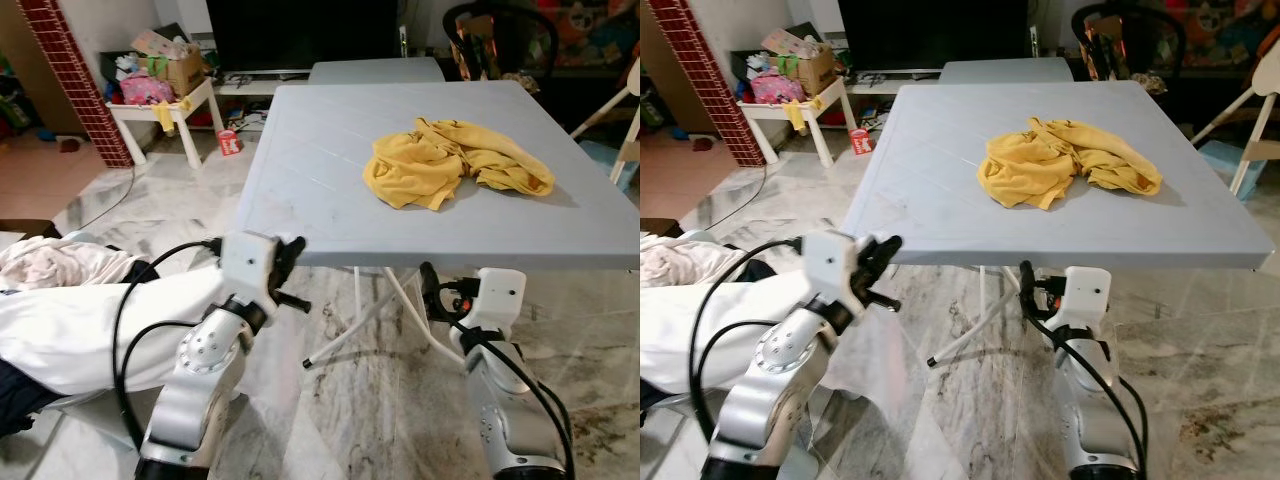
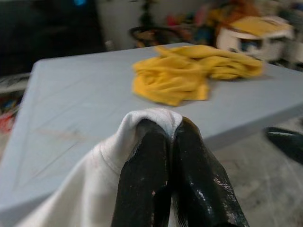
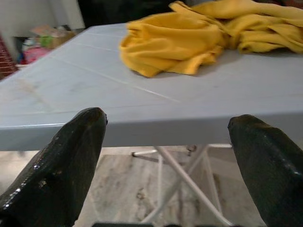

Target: Hang hanger

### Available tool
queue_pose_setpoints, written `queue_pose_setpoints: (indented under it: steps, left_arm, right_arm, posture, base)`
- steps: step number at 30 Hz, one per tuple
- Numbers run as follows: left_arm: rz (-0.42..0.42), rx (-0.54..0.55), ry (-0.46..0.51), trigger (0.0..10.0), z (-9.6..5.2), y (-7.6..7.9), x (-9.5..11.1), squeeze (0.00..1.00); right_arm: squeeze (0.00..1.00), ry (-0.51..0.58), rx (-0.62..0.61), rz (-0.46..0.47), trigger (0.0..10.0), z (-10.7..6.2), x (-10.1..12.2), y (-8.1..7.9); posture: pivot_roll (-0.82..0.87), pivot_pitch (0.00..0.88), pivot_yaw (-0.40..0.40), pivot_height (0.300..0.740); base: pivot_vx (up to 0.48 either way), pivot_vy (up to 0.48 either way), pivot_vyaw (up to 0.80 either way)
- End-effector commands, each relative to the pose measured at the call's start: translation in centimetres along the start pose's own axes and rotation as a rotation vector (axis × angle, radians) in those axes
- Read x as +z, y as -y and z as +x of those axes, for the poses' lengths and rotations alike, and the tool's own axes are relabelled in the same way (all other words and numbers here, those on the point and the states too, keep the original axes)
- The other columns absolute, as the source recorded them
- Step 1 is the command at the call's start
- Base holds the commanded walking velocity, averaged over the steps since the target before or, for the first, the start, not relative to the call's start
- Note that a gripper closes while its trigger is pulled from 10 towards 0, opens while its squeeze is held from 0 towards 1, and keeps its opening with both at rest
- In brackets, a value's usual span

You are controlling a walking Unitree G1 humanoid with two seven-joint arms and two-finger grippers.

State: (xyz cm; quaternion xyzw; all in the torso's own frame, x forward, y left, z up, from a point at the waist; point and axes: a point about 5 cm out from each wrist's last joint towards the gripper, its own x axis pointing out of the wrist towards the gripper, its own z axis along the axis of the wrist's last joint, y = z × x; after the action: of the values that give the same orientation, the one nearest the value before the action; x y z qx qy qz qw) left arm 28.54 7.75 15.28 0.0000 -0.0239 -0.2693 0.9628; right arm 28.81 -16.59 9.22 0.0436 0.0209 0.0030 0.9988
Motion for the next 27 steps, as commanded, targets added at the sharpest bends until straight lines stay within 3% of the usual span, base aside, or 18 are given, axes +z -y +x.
queue_pose_setpoints:
  steps: [1,5,19,24,25,26,27]
  left_arm:
    - [0.046,-0.066,0.038,10.0,0.9,0.8,1.0,0.0]
    - [0.031,-0.094,0.063,10.0,1.8,1.3,1.8,0.0]
    - [-0.02,0.008,0.009,10.0,0.6,-0.4,0.1,0.0]
    - [-0.051,0.084,-0.072,10.0,-1.7,-2.7,-1.2,0.0]
    - [-0.059,0.08,-0.108,10.0,-2.6,-3.2,-1.7,0.0]
    - [-0.046,0.037,-0.193,10.0,-4.8,-4.0,-2.7,0.0]
    - [-0.034,-0.001,-0.229,10.0,-5.9,-4.2,-3.0,0.0]
  right_arm:
    - [0.0,0.007,0.008,0.001,10.0,0.3,0.1,-0.3]
    - [0.0,0.013,-0.003,-0.001,10.0,0.2,0.2,-0.2]
    - [0.0,-0.011,0.009,-0.012,10.0,0.0,-0.3,-0.2]
    - [0.0,-0.036,0.036,-0.031,10.0,0.2,-0.6,-0.3]
    - [0.0,-0.046,0.036,-0.03,10.0,0.1,-0.8,-0.3]
    - [0.0,-0.064,0.038,-0.034,10.0,0.0,-1.2,-0.2]
    - [0.0,-0.075,0.041,-0.036,10.0,-0.1,-1.5,-0.2]
  posture:
    - [-0.06,0.0,0.081,0.74]
    - [-0.08,0.0,0.1,0.74]
    - [-0.07,0.0,0.087,0.74]
    - [-0.06,0.0,0.078,0.74]
    - [-0.05,0.0,0.076,0.74]
    - [-0.04,0.0,0.072,0.74]
    - [-0.03,0.0,0.069,0.74]
  base:
    - [0.0,0.0,0.0]
    - [0.0,0.0,0.0]
    - [0.0,0.0,0.0]
    - [0.0,0.0,0.0]
    - [0.0,0.0,0.0]
    - [0.0,0.0,0.0]
    - [0.0,0.0,0.0]
